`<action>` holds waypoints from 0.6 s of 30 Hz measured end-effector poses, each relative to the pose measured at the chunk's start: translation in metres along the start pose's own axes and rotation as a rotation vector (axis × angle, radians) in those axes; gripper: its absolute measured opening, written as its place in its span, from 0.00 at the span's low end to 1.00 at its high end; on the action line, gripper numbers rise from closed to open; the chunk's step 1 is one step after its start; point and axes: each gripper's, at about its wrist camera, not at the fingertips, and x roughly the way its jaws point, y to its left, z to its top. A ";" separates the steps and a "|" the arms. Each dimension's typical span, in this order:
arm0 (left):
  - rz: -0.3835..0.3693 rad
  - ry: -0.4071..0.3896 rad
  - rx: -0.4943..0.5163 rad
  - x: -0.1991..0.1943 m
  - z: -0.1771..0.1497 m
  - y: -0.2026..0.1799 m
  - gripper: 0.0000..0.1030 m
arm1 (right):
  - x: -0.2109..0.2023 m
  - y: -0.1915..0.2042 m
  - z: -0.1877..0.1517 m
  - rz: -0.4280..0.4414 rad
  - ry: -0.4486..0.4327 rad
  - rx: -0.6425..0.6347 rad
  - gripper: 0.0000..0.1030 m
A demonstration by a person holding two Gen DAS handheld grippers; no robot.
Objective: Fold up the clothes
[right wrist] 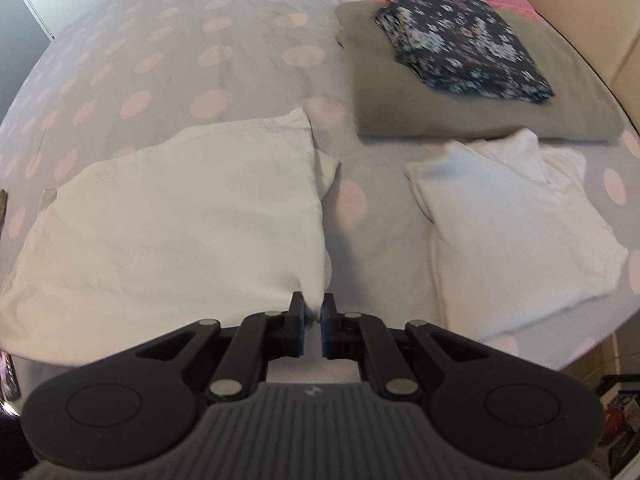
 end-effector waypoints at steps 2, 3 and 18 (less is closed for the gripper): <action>-0.001 0.021 0.019 0.008 -0.006 -0.011 0.08 | 0.004 -0.006 -0.011 -0.009 0.022 0.003 0.08; 0.000 0.029 0.022 0.012 -0.008 -0.014 0.08 | 0.007 -0.009 -0.016 -0.014 0.033 0.004 0.08; 0.048 0.078 0.063 0.035 -0.027 -0.039 0.11 | 0.034 -0.011 -0.039 -0.062 0.077 -0.031 0.15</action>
